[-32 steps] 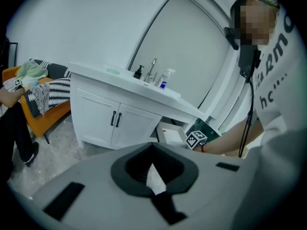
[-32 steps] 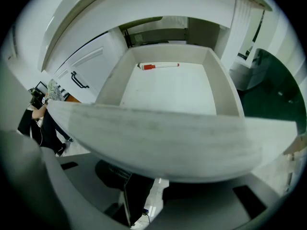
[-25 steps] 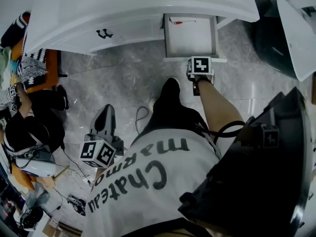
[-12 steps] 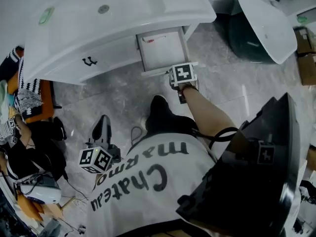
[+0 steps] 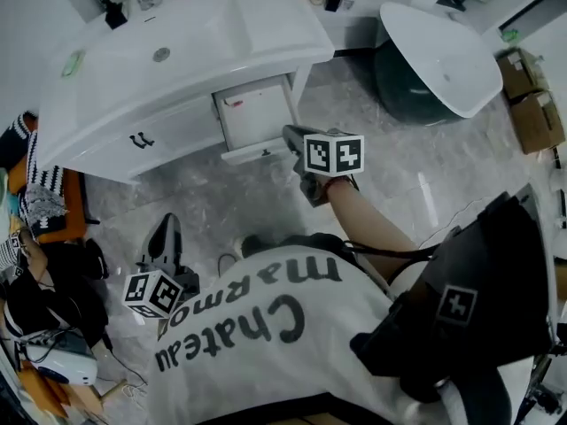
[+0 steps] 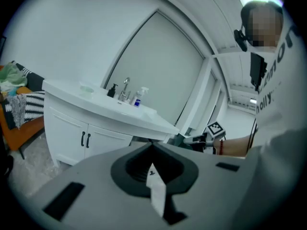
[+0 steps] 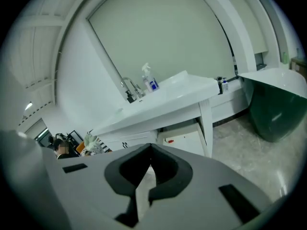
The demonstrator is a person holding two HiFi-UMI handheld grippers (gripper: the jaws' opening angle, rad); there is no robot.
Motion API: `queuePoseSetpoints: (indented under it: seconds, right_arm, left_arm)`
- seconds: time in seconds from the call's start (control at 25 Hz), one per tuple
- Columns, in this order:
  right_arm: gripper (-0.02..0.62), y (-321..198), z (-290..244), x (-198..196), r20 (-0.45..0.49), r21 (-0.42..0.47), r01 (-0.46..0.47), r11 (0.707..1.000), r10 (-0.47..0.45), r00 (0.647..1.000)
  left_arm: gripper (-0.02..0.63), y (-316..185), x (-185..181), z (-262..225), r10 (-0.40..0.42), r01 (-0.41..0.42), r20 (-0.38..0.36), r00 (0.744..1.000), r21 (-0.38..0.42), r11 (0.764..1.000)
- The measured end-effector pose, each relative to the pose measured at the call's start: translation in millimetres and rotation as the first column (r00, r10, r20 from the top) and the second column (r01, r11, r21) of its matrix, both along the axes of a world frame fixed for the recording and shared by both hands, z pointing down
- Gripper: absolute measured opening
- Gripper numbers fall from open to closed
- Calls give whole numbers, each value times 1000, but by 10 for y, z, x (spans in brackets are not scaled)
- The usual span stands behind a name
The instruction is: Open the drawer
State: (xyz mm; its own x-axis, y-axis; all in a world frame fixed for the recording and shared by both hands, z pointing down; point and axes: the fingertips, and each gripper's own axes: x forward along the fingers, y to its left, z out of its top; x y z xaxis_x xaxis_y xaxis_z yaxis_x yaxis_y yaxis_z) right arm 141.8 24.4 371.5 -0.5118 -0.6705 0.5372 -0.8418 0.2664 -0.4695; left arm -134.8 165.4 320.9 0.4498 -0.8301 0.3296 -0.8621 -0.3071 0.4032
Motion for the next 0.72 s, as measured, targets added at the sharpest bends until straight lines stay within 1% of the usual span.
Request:
queuePoseSetpoints:
  seconds: [0.12,0.2,0.28,0.4,0.48,0.56,0.72]
  right_arm:
    - [11,81,-314,213,8,76,37,996,-37,999]
    - [11,156,-474,395,11,119,52,992,-54,999]
    - [11,268,-579,617,20,143,61,988,-64,998]
    - [9,478,-682,980,31,159,67,985,-72,997]
    - [9,592,-750,1193,12,178,87,980,-90,996]
    - [9,664,-806,1355,-28,205,117,972,-113,993]
    - [9,807,-785,1493,-80,228,166,959,-152,985]
  left_arm:
    - [9,24,46,-129,-58,58,-31,998,8,998]
    - [8,28,151,-210,-76,76,-17,997,29,997]
    - [9,38,339,-297,-86,86,2,996,59,995]
    - [8,75,695,-431,-111,109,10,994,98,989]
    - [9,119,972,-502,-111,110,4,994,114,987]
    - [8,168,1233,-534,-92,91,5,996,130,987]
    - [8,332,1536,-507,-85,84,2,996,136,987]
